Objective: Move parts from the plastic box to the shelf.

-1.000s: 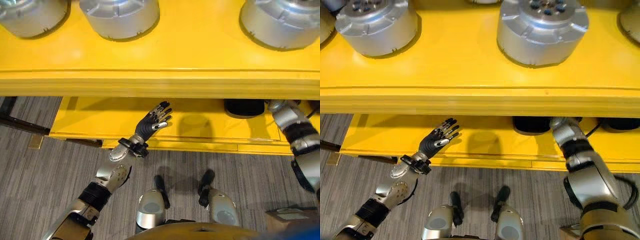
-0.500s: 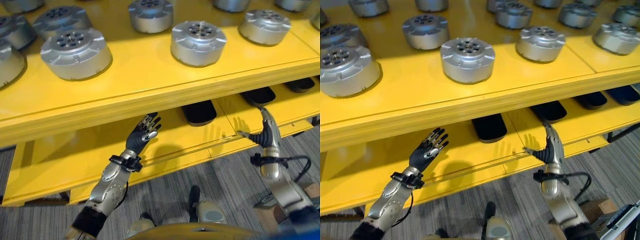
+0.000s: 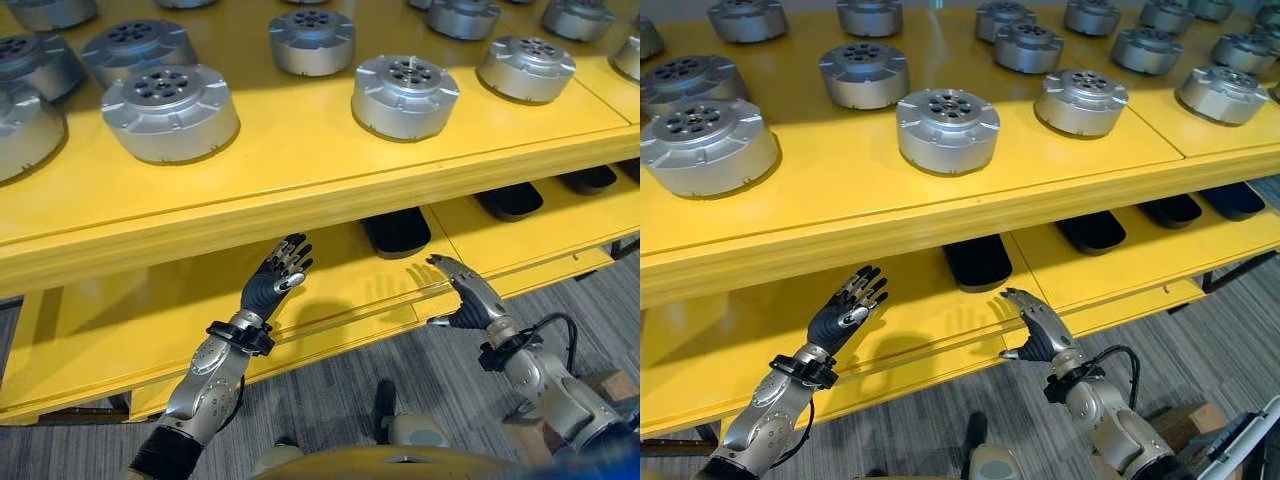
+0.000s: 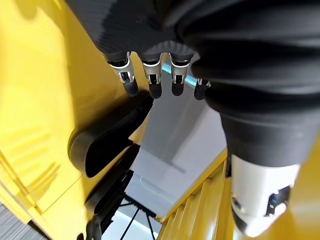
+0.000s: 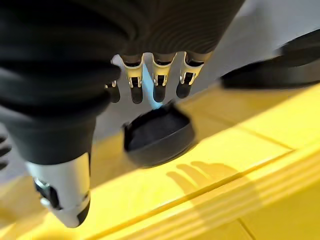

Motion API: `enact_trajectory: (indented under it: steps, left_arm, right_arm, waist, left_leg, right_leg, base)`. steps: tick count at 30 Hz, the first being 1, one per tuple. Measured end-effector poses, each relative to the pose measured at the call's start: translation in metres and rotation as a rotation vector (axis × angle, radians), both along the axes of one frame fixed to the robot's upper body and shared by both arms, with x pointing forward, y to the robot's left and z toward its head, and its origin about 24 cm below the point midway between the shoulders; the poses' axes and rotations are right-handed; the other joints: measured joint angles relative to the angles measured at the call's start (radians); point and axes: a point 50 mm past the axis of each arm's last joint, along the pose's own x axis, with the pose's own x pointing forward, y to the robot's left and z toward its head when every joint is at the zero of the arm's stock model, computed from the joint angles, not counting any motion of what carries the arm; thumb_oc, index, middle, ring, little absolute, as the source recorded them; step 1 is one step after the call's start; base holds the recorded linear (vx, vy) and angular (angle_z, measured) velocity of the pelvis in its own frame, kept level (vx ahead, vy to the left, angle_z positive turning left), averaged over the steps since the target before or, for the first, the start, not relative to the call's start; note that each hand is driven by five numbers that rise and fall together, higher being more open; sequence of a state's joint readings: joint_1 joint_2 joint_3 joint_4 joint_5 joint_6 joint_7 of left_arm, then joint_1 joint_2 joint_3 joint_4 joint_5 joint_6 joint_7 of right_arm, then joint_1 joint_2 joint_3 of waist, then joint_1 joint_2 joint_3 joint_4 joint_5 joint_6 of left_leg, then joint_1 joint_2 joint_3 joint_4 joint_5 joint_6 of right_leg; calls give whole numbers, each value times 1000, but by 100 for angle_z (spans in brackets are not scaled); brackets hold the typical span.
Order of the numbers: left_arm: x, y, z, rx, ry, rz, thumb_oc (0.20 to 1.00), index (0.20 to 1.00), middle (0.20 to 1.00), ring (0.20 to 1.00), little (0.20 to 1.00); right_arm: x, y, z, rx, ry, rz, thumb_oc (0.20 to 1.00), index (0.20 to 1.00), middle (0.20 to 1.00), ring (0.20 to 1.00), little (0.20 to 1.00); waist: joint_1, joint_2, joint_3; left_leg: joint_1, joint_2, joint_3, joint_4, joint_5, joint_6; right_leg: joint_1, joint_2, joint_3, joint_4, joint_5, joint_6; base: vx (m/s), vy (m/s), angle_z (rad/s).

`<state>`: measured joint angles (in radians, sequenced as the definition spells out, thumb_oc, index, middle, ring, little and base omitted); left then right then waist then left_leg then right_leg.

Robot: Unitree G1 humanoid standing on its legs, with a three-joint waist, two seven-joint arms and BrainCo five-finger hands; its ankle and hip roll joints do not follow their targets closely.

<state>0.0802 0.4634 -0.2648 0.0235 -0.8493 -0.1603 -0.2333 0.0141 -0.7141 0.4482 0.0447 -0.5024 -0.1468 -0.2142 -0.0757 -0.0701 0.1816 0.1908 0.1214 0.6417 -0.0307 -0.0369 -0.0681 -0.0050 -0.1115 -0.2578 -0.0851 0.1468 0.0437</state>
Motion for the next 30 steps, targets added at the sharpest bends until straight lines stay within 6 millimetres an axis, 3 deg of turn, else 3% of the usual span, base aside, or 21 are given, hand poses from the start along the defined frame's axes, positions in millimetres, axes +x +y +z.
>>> enact_trajectory:
  steps: [9, 21, 30]
  left_arm:
    - [3, 9, 3, 23, -7, 26, 1000, 1000, 1000, 1000, 1000]
    - [0, 11, 1, 43, 4, 7, 1000, 1000, 1000, 1000, 1000]
    - [-2, 16, -6, 53, 28, 12, 1000, 1000, 1000, 1000, 1000]
  right_arm:
    - [4, 2, -13, -106, 125, 71, 1000, 1000, 1000, 1000, 1000]
    - [-3, -7, -37, -221, 306, 62, 1000, 1000, 1000, 1000, 1000]
    - [-6, -22, -50, -384, 308, 4, 1000, 1000, 1000, 1000, 1000]
  waist:
    - [39, -3, -2]
    - [41, -14, -11]
    - [42, -12, -14]
  left_leg:
    - [1, 1, -19, 0, 0, 0]
    - [2, 6, -25, 1, 1, 2]
    - [3, 6, -26, 2, 2, 2]
  right_leg:
    - [16, -3, -19, -5, 0, 1]
    - [21, -6, -27, -6, 0, 1]
    - [23, -6, -29, -6, 0, 1]
  base:
    - [3, -28, 6]
    - [0, 0, 0]
    - [0, 0, 0]
